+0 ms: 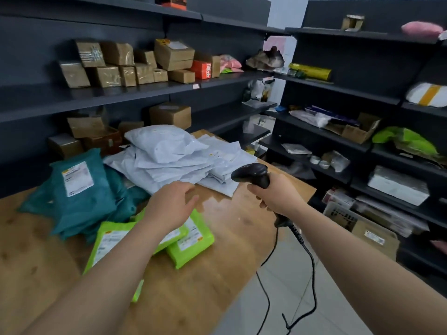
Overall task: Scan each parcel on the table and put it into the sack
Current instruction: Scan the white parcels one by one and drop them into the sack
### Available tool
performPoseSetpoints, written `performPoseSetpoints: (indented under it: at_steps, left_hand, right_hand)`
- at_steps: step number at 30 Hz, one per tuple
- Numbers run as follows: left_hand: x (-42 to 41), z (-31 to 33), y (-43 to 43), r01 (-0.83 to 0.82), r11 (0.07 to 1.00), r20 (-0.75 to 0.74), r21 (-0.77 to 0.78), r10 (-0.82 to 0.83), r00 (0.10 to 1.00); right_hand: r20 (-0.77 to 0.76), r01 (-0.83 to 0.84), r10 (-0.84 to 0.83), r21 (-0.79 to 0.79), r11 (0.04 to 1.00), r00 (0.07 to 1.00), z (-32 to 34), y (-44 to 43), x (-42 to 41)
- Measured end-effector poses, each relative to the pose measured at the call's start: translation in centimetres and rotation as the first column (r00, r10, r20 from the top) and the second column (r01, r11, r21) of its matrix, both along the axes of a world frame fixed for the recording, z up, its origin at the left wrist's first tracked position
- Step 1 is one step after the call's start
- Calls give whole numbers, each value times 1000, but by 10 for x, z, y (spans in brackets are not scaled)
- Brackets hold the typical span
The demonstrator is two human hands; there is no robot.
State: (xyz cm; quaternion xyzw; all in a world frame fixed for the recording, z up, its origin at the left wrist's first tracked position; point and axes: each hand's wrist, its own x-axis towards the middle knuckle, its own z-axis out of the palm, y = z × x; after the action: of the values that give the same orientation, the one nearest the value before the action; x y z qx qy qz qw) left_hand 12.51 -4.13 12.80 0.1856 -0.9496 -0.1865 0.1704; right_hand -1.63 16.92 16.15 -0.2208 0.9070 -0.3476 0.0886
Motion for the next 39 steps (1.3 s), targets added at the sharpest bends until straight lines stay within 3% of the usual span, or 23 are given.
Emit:
performPoseSetpoints:
  at_steps: [9, 17, 21, 30, 34, 39]
  left_hand:
    - [-165, -13, -28, -76, 991, 88, 114, 66, 994]
    - [-262, -68, -42, -211, 949, 158, 233, 177, 971]
    - [-303, -100, -40, -315, 918, 260, 241, 251, 932]
    - [-358, -142, -35, -508, 799, 404, 324, 368, 837]
    - [-363, -146, -27, -531, 758, 290, 378, 448, 846]
    - [-360, -130, -7, -553, 751, 114, 360, 553, 825]
  right_hand:
    - [103, 29, -23, -59, 998, 994, -2, -41, -161]
    - [165, 9, 13, -131, 991, 986, -43, -81, -289]
    - [314, 17, 45, -190, 982, 948, -74, -102, -346]
    - [427, -136, 103, 48, 990, 898, -136, -136, -421]
    - [579, -120, 123, -44, 992, 806, -159, -148, -435]
    - [588, -63, 164, -189, 980, 792, -154, -145, -442]
